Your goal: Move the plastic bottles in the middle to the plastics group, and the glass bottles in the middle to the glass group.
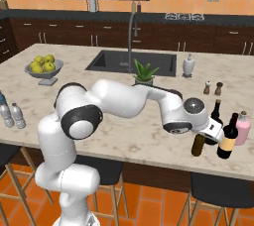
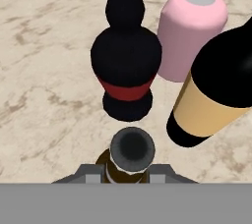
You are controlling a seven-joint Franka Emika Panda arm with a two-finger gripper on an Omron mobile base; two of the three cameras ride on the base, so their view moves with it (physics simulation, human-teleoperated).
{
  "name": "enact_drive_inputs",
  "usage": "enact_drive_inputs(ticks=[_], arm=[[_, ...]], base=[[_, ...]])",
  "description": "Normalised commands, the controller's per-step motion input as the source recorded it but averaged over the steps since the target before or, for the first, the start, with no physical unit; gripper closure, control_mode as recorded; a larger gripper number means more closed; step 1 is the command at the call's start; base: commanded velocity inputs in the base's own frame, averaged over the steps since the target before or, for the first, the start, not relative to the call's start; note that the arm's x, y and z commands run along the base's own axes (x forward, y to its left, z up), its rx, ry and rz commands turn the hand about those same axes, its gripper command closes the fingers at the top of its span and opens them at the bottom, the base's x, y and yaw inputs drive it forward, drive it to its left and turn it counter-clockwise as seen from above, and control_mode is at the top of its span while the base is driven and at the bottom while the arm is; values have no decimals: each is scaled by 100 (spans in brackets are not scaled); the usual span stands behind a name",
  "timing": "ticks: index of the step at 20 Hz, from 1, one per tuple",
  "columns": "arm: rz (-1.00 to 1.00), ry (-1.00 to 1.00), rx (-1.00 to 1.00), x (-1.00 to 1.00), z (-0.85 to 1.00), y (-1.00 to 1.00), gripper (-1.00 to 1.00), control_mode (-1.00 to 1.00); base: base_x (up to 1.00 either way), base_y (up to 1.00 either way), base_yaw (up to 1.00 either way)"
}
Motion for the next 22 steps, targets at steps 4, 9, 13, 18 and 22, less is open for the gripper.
enact_drive_inputs(ticks=[4, 9, 13, 18, 22], arm=[[0, 0, 0, 2, -22, 0, 100, -100], [0, -1, 0, 1, -41, 0, 100, -100], [0, 0, 0, 1, -3, 2, 100, -100], [0, 0, -3, 0, 1, 1, 100, -100], [0, 0, -4, 0, 0, 23, 100, -100]], base=[[0, 0, 0], [0, 0, 0], [0, 0, 0], [0, 0, 0], [0, 0, 0]])
